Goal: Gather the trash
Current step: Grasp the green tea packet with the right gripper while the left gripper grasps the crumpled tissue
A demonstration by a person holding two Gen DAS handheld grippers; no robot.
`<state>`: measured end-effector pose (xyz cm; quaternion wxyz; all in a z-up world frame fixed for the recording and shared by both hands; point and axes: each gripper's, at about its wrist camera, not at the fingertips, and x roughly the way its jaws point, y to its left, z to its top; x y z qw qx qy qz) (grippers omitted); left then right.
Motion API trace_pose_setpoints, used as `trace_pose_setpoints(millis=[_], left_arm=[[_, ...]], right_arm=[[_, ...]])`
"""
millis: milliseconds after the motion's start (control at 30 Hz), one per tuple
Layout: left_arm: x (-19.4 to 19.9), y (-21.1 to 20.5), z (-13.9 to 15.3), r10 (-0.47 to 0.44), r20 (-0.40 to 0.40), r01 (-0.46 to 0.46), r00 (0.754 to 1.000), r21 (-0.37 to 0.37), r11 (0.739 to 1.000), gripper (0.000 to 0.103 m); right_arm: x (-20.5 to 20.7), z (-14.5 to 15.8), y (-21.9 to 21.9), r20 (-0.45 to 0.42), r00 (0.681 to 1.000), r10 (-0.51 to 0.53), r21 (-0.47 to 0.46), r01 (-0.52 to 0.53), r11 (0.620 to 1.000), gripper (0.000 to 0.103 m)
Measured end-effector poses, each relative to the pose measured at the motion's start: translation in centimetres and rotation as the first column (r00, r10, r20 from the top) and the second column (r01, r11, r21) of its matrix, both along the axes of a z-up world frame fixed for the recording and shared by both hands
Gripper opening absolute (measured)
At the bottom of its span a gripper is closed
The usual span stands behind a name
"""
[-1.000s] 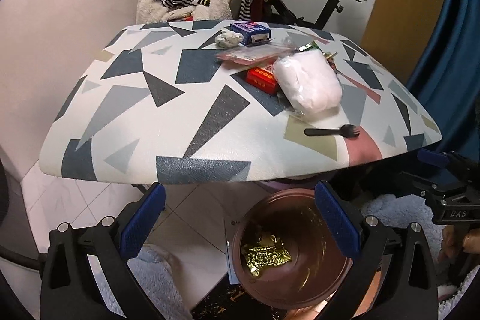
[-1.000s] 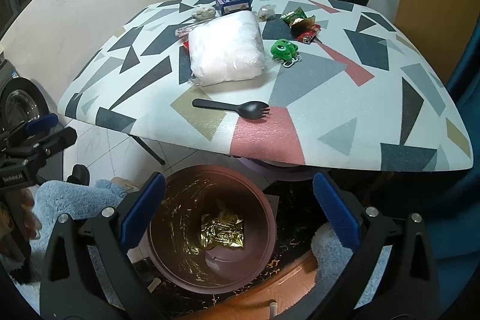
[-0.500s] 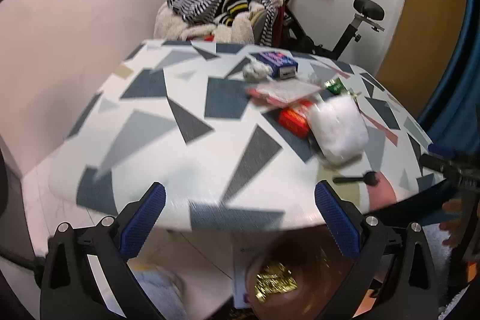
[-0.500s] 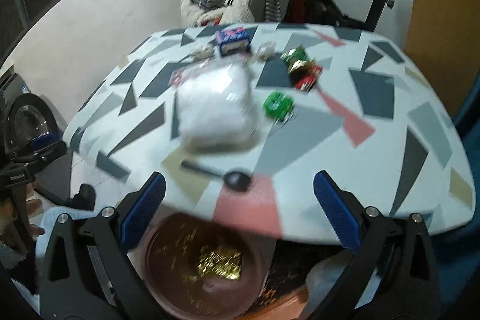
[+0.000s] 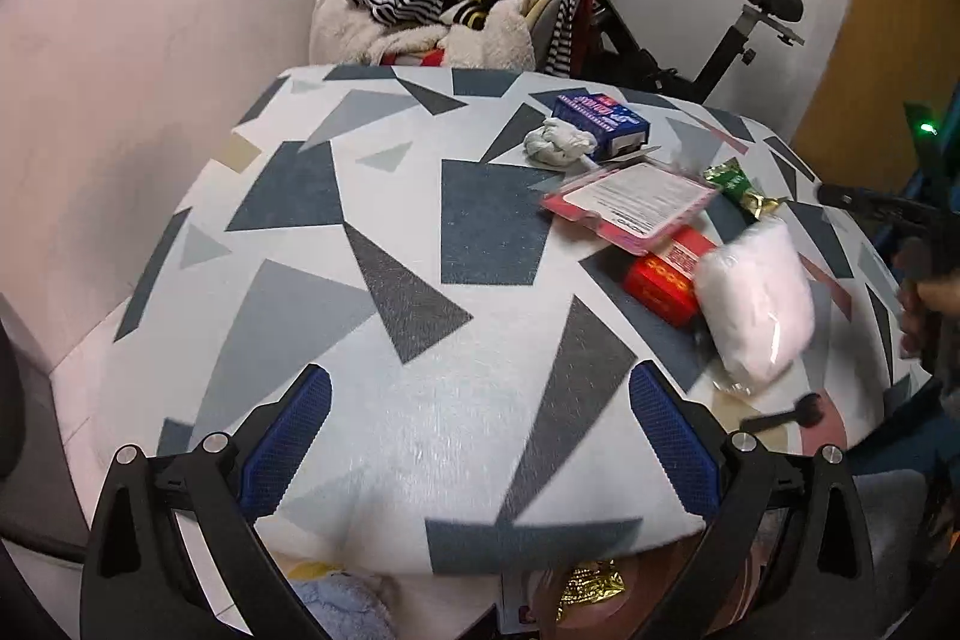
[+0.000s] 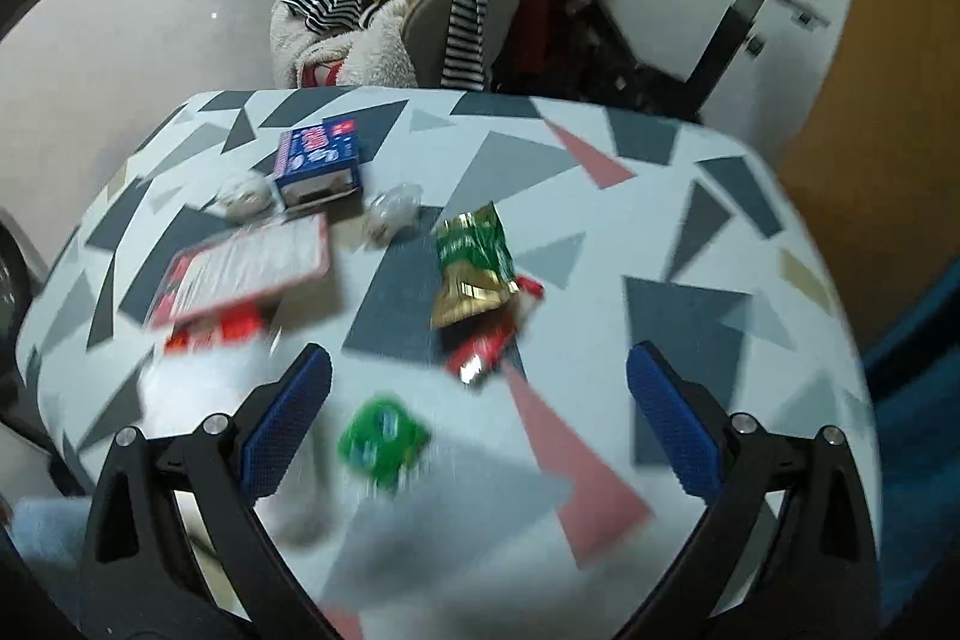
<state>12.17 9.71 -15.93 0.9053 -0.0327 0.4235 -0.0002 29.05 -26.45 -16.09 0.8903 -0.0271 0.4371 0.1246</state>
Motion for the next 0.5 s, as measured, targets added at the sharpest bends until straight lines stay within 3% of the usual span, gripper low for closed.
trace_pose_setpoints(millis=[200, 400, 500], left_arm=[[3.8, 0.4, -0.5, -0.003, -0.008, 0.002, 1.000, -0.023, 1.000, 0.097], [7.9, 0.9, -0.5, 0.005, -0.007, -0.006, 1.000, -0.071, 0.997, 0.097], [10.5, 0.0, -0.3, -0.036, 0.000, 0.036, 0.999, -0.032, 0.999, 0.097]], right_arm=[[7.1, -4.7, 0.7, -0.127, 0.992, 0.007, 0.011, -0.005, 1.000, 0.090], [9.3, -6.7, 2.1, -0.163, 0.986, 0.034, -0.022, -0.038, 0.999, 0.087], [9.7, -7.1, 2.9, -0.160, 0.986, 0.046, -0.082, -0.059, 0.995, 0.064]])
